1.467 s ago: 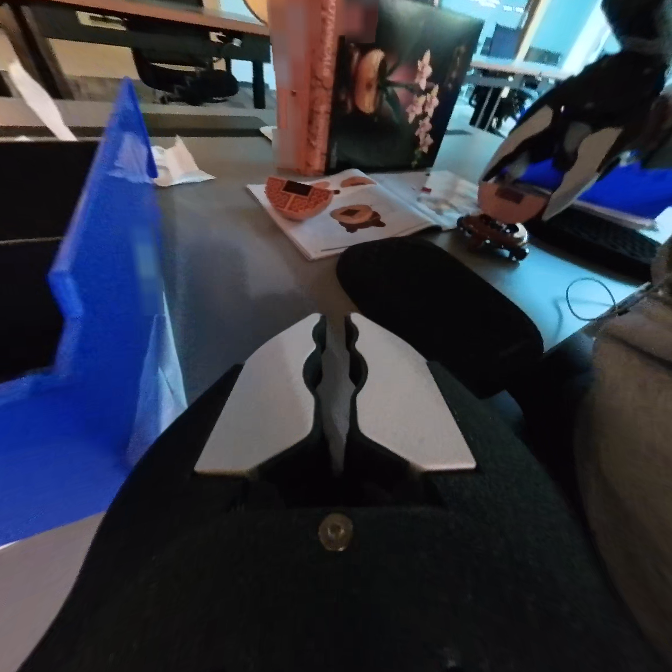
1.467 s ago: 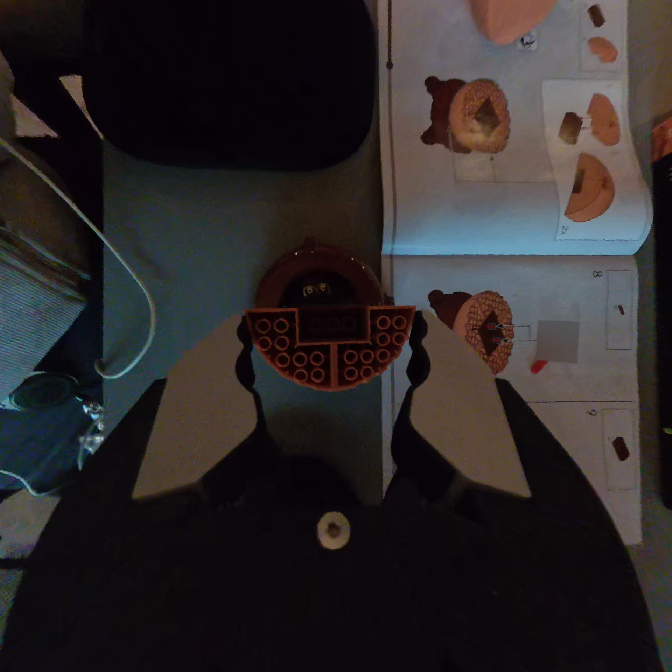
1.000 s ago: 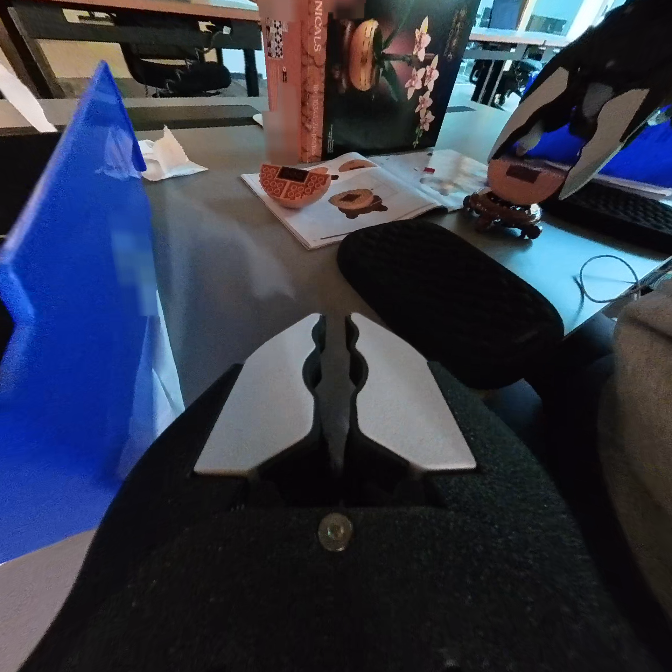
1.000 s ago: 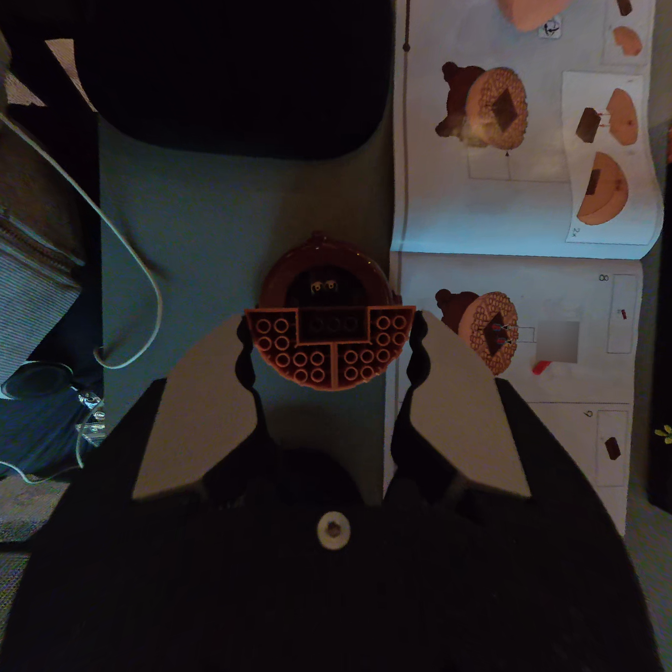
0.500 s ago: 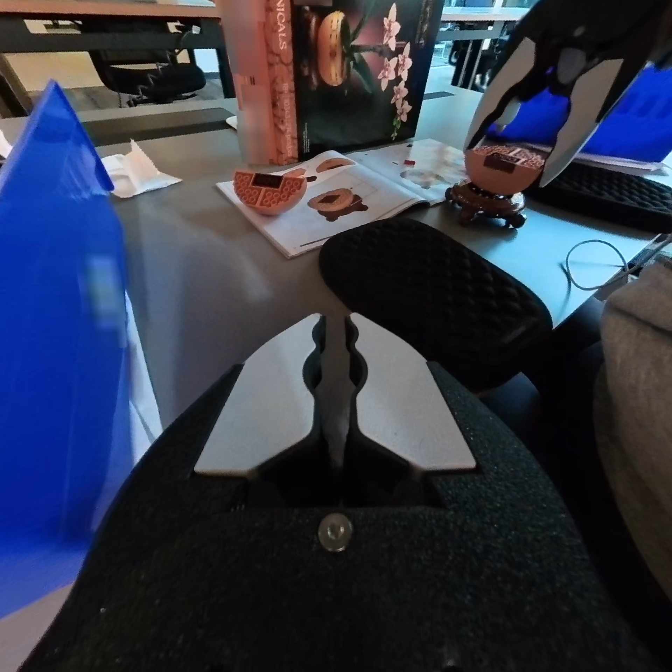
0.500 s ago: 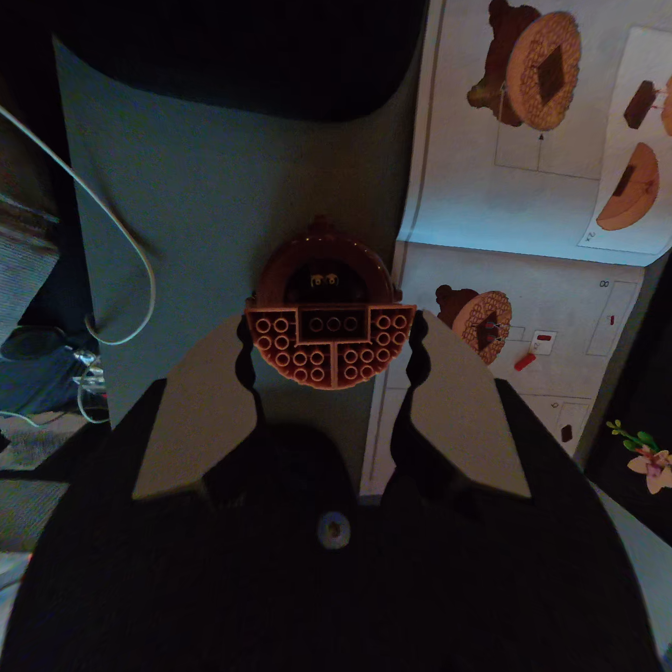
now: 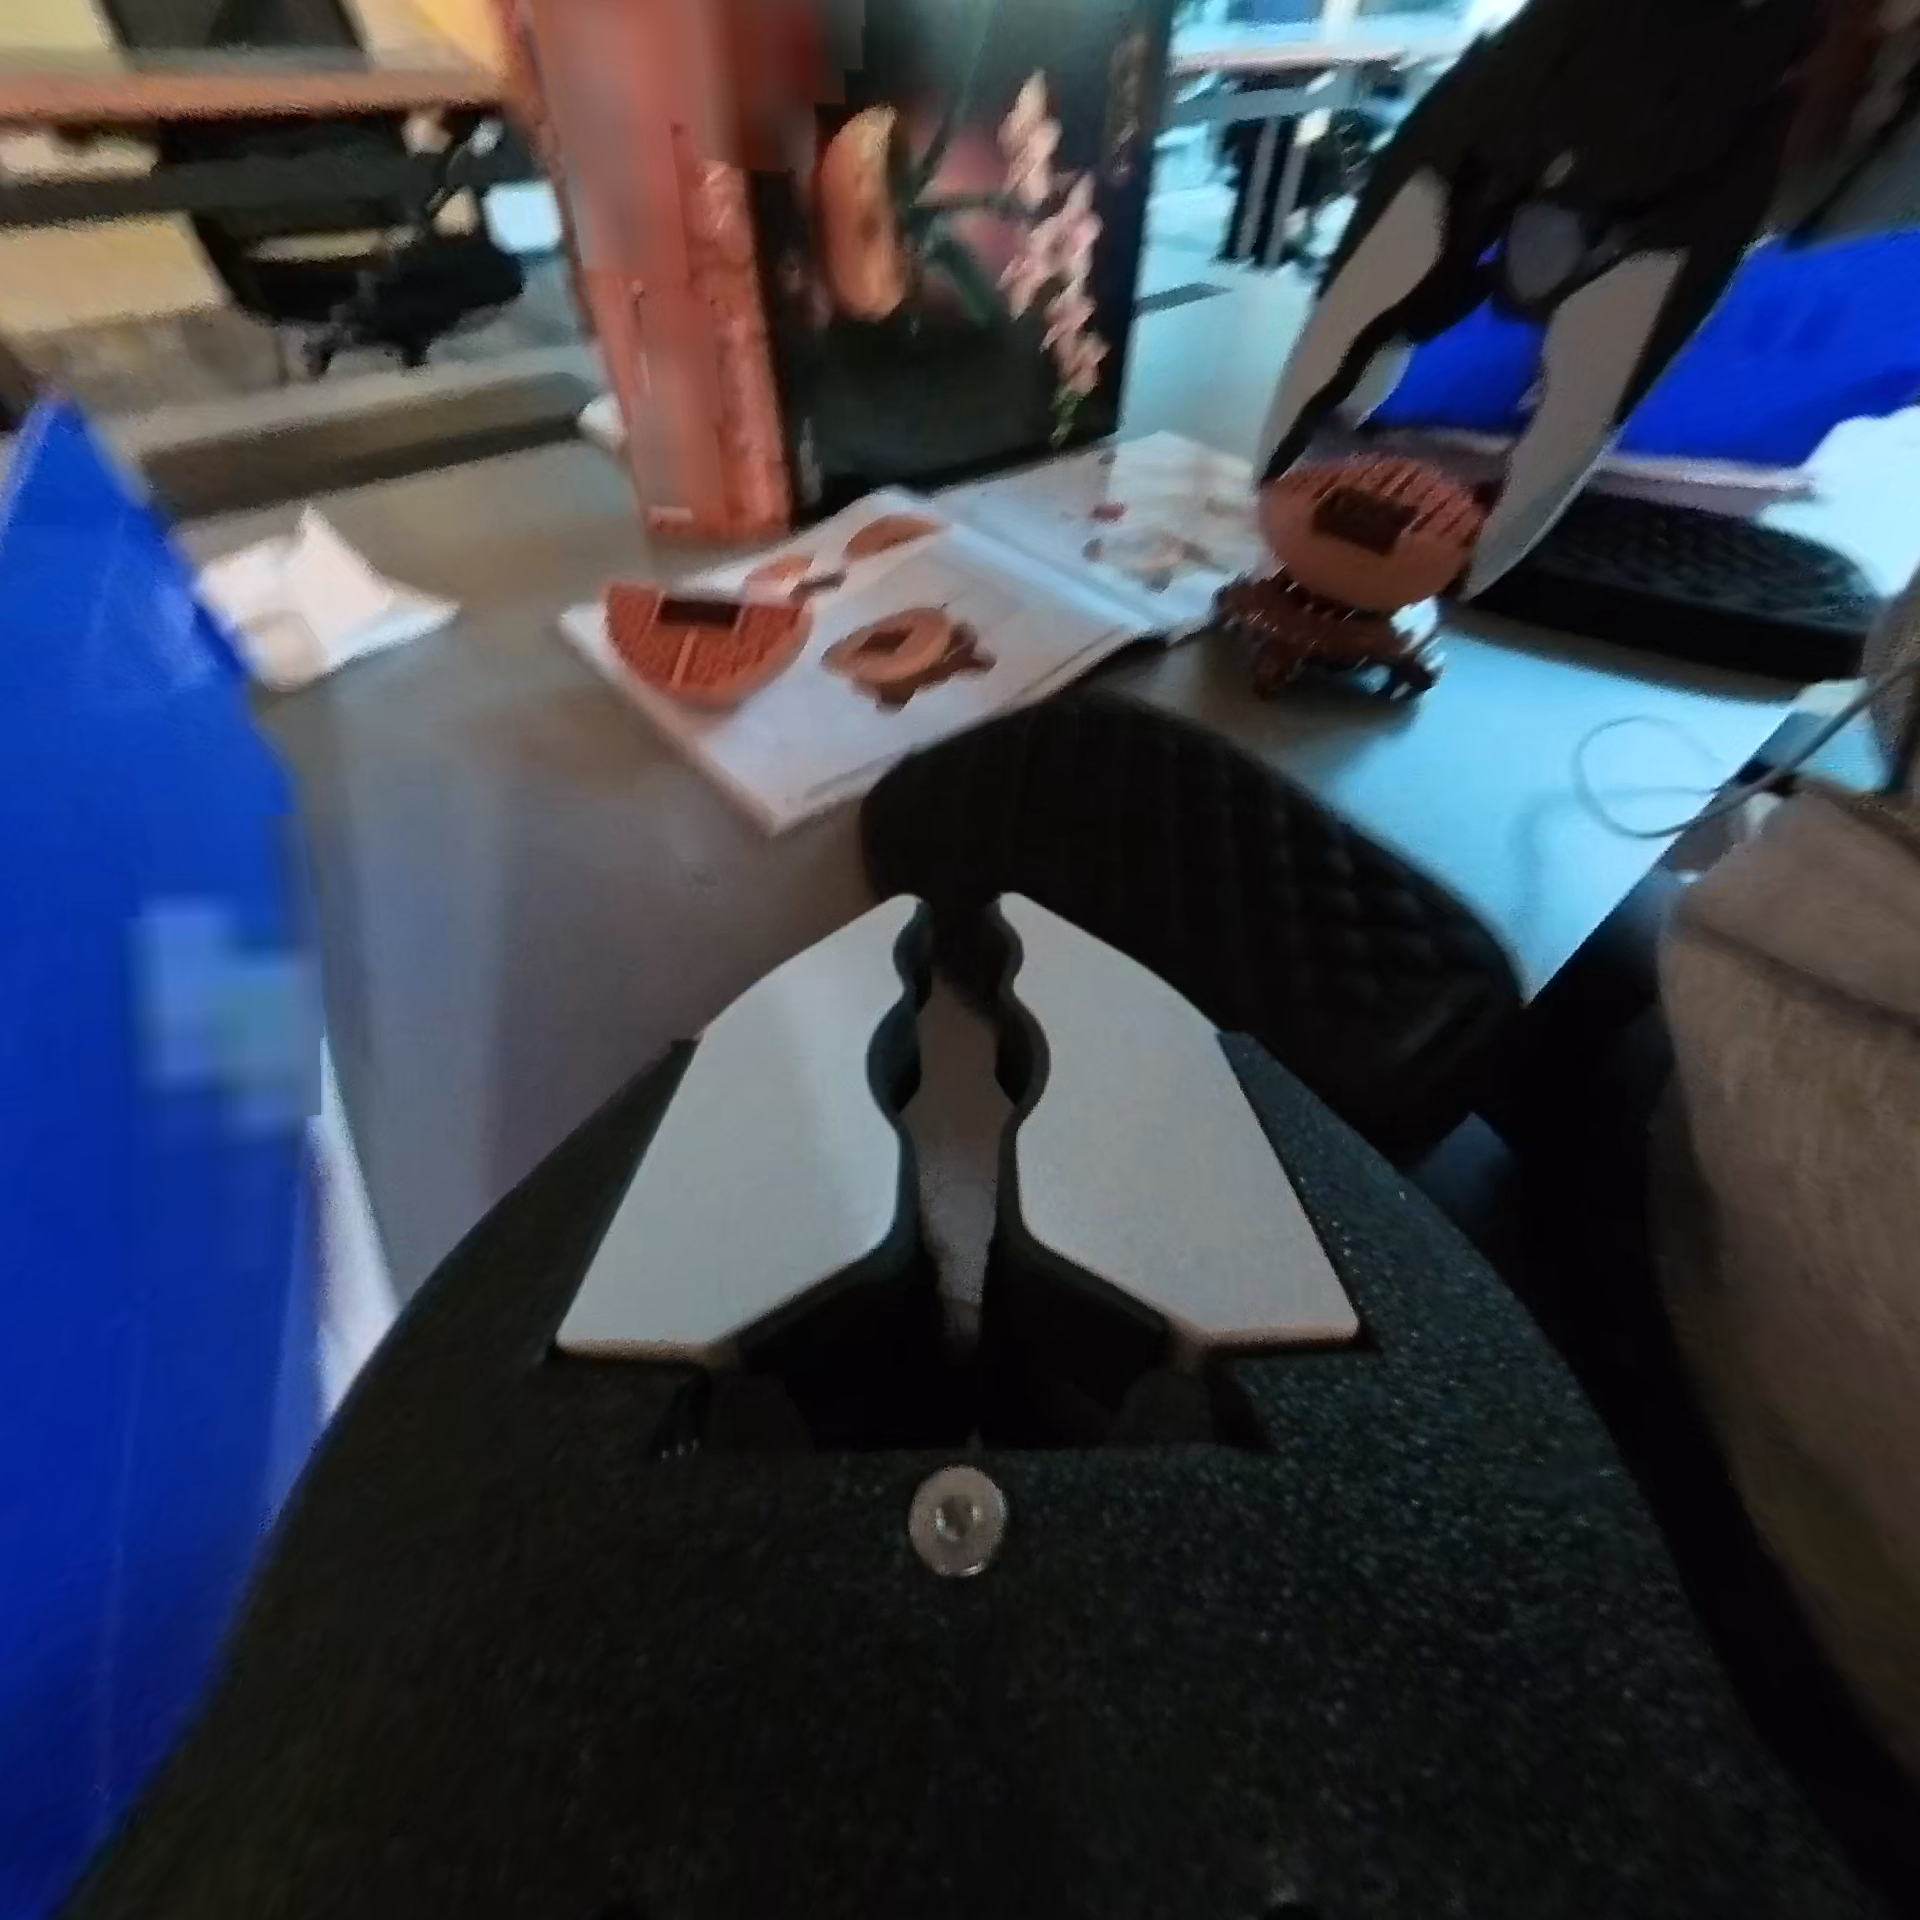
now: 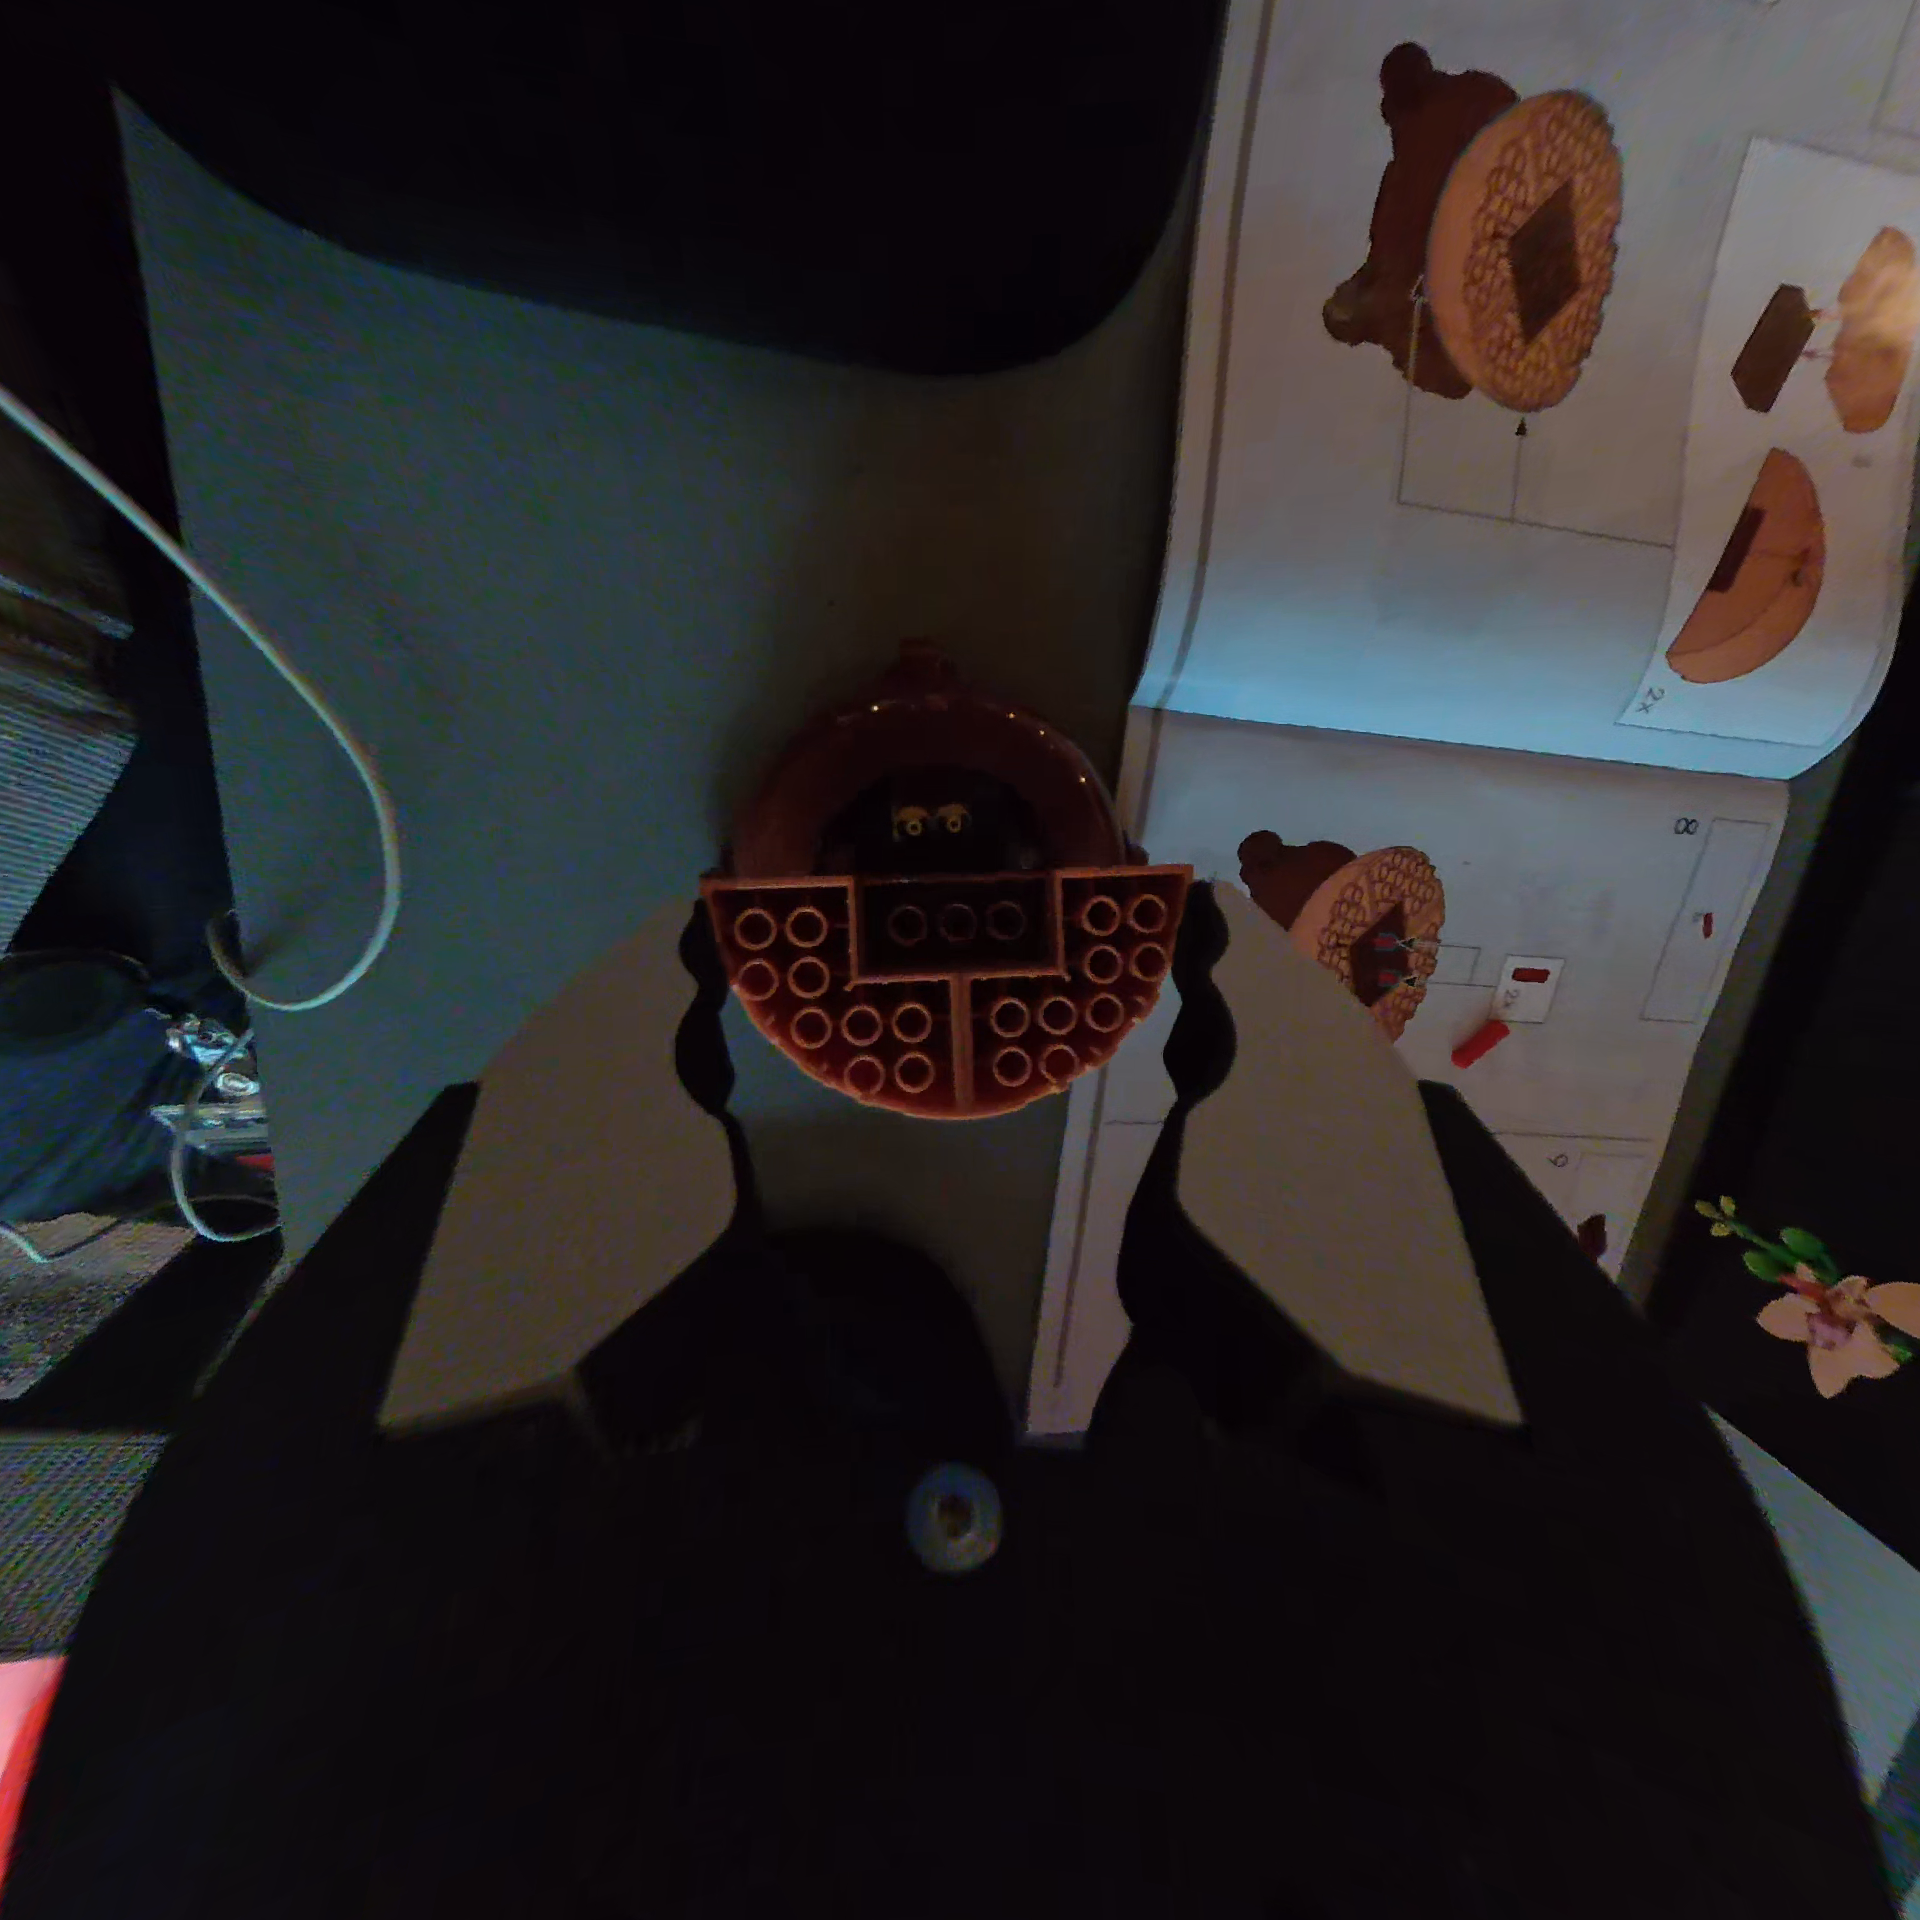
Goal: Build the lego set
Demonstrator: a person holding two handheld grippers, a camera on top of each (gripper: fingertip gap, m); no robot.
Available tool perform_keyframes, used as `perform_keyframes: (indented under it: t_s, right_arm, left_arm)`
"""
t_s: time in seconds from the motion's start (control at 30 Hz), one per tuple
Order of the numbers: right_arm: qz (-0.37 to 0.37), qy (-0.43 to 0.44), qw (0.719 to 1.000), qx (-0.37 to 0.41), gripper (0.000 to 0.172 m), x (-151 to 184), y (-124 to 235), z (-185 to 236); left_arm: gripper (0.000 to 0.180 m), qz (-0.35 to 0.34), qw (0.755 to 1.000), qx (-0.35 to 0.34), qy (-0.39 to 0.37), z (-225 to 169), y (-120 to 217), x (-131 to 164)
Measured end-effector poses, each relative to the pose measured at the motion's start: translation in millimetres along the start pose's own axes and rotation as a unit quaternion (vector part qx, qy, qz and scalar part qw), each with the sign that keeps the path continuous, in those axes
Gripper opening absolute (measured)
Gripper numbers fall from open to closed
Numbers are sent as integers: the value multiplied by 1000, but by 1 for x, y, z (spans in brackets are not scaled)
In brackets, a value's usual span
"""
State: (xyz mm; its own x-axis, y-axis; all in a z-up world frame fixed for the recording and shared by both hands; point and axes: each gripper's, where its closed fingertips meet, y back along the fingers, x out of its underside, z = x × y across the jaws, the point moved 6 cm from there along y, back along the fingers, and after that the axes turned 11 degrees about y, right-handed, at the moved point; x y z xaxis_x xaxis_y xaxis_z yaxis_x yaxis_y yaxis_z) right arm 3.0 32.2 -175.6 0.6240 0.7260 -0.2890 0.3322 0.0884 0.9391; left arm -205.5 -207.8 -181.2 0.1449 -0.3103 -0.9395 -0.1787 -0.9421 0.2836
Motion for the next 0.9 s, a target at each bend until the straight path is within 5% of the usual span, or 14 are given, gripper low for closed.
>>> perform_keyframes:
  t_s: [0.23,0.47,0.63,0.9]
  right_arm:
    - [-47,-12,999,12,83,1,-1,-1]
    - [-127,-58,990,27,96,17,11,0]
    - [-230,-114,964,75,20,28,36,1]
    - [-261,-129,950,113,5,38,14,9]
  left_arm:
    - [10,-3,990,114,-82,-52,-60,-50]
    - [10,10,979,173,-105,-90,-119,-68]
    - [13,27,978,166,-126,-111,-174,-63]
    - [1,101,959,195,-179,-139,-230,-41]
